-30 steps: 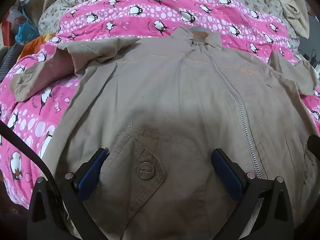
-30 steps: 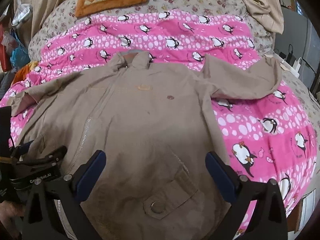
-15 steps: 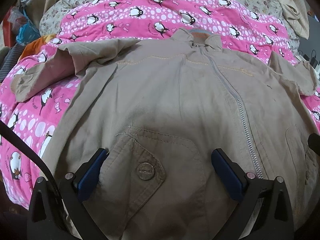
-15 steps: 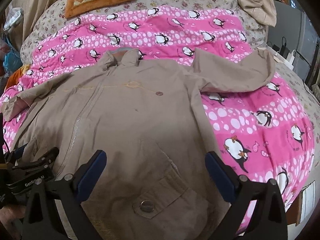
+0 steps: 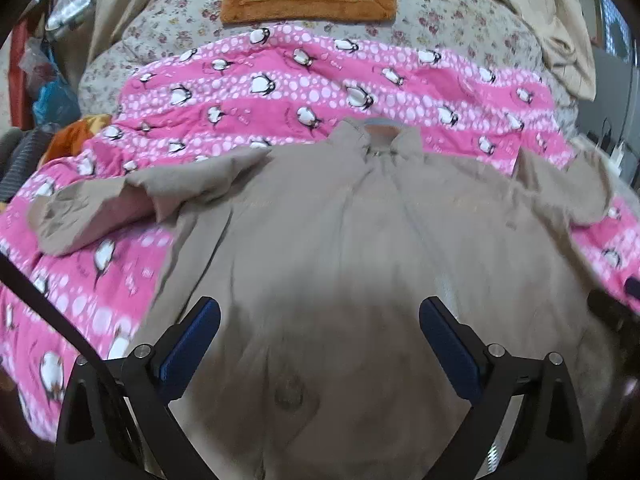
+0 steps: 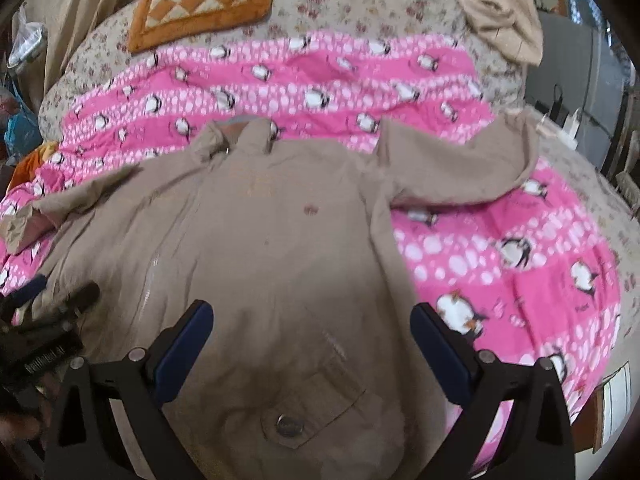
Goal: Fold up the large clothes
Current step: 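Grasp the ribbed cuff of a jacket sleeve with the left gripper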
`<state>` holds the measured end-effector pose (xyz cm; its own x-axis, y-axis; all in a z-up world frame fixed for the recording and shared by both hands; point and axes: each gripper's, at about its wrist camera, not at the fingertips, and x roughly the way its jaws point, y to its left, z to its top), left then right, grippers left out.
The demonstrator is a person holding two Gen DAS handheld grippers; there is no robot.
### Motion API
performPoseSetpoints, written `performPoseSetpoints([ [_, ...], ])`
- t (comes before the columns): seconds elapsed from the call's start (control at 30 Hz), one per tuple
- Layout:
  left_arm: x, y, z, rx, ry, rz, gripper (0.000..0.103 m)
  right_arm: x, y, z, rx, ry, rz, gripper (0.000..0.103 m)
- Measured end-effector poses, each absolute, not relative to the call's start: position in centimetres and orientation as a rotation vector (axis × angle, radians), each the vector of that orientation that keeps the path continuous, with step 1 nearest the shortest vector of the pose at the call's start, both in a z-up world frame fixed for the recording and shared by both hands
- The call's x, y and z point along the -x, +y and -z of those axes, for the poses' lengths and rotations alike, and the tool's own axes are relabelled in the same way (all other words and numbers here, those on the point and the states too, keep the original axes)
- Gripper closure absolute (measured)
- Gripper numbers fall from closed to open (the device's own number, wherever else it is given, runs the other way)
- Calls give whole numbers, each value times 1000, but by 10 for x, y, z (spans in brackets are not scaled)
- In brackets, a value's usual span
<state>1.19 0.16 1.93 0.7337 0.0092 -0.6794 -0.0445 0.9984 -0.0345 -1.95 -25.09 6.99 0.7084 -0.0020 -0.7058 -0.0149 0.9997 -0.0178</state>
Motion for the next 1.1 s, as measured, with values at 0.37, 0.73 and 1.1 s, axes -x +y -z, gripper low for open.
performPoseSetpoints([
  [0.37,-25,110,-62,217,734,-146,18,20,-251,-67,10,809,-39,2],
  [0.73,-24,353,-31,402,696,-522,29,21,-248,-62,22,839,-78,2],
  [1.1,-60,383,-28,516,750,-525,103,14,-249,-53,25,878,-61,2],
])
